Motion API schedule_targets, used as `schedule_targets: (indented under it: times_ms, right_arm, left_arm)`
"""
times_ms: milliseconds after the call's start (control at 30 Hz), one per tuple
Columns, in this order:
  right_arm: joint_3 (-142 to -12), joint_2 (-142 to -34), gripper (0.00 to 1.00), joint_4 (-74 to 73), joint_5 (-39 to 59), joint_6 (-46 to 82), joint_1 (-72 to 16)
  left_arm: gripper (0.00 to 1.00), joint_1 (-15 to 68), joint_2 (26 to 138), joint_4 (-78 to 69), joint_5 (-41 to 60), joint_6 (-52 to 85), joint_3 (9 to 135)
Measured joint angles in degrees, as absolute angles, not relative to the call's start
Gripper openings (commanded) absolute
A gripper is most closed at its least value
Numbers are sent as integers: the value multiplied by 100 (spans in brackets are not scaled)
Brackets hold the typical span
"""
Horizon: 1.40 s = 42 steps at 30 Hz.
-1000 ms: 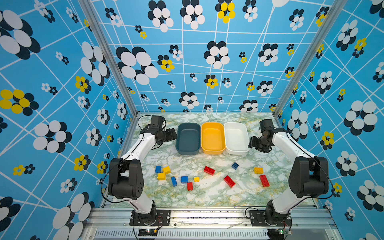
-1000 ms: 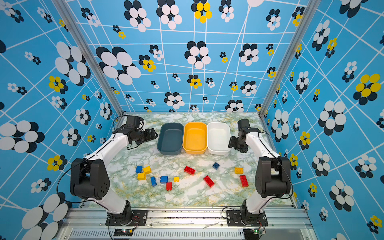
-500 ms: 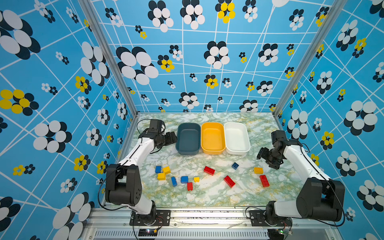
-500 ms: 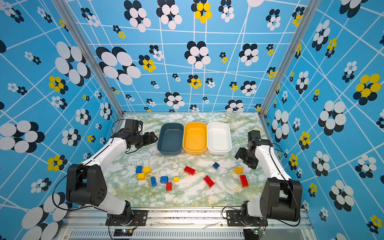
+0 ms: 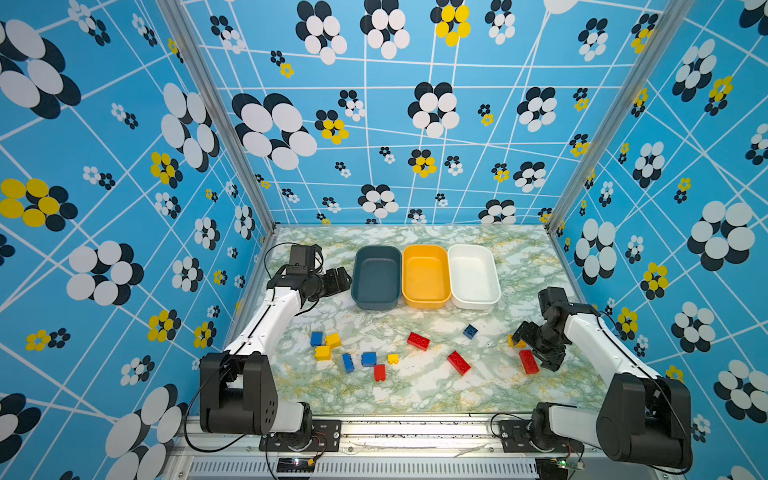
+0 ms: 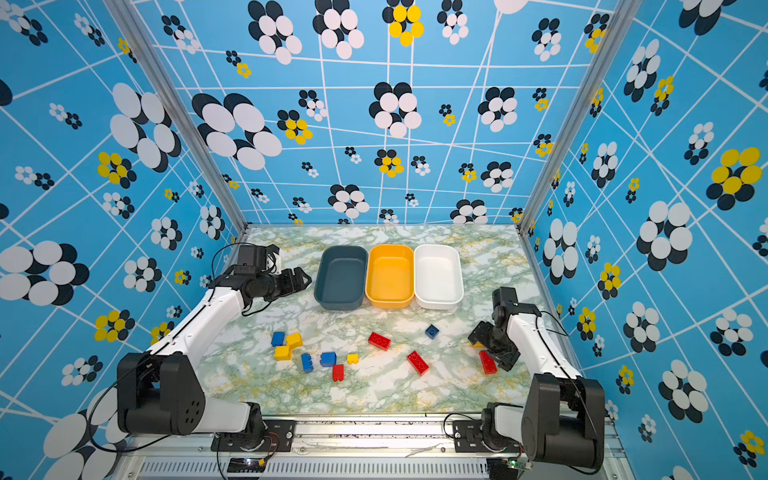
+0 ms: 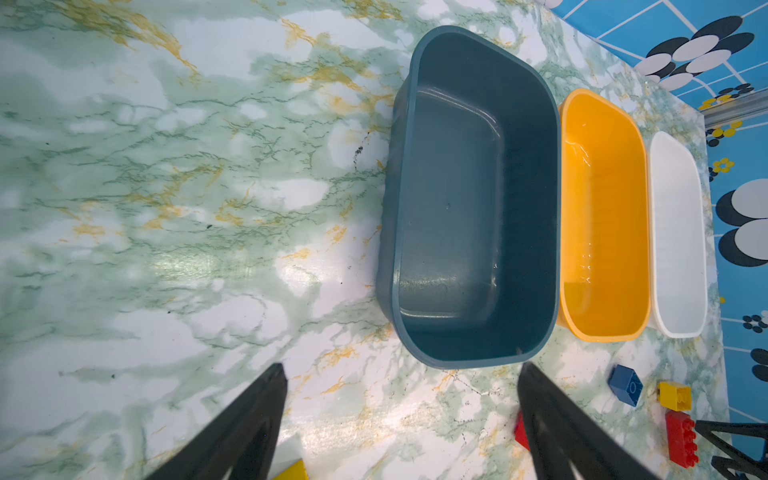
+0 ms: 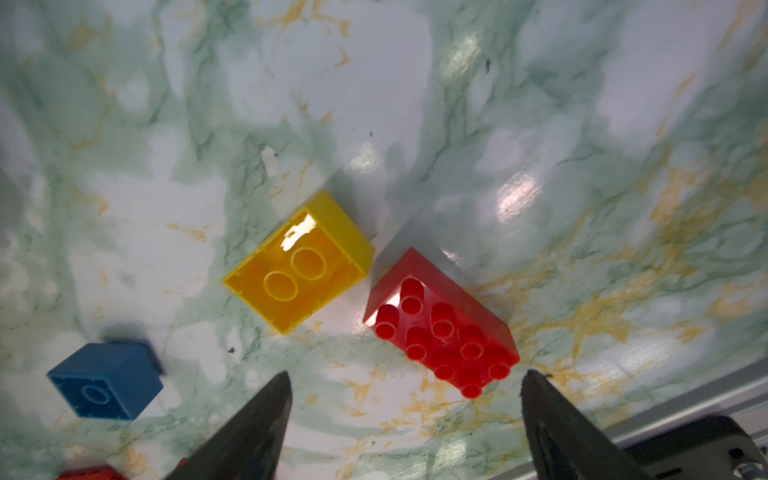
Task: Sort the legos into containers by color
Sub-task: 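Release the white tub and move the right gripper to the red brick, then grasp the red 2x4 brick with the right gripper and lift it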
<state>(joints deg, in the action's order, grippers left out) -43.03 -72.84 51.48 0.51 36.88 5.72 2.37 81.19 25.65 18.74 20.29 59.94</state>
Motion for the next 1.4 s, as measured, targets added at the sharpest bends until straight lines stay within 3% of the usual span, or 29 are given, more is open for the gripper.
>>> schedule_targets:
  times_ms: [367, 633, 1300, 1400]
  right_arm:
    - [-4062, -7168, 97, 4617, -244, 3465, 572]
    - [-3793, -7098, 97, 4239, -73, 3297, 572]
    - [-3361, -6587, 80, 4093, 224, 3435, 250]
    - [-3367, -6751, 73, 4145, 176, 3450, 121]
  left_arm:
    - [90, 231, 8121, 2565, 1916, 2029, 5994]
    - [91, 231, 8121, 2565, 1955, 2032, 5994]
    - [92, 231, 8034, 2521, 2012, 2051, 5739]
    - [92, 231, 7979, 2519, 2021, 2053, 5736]
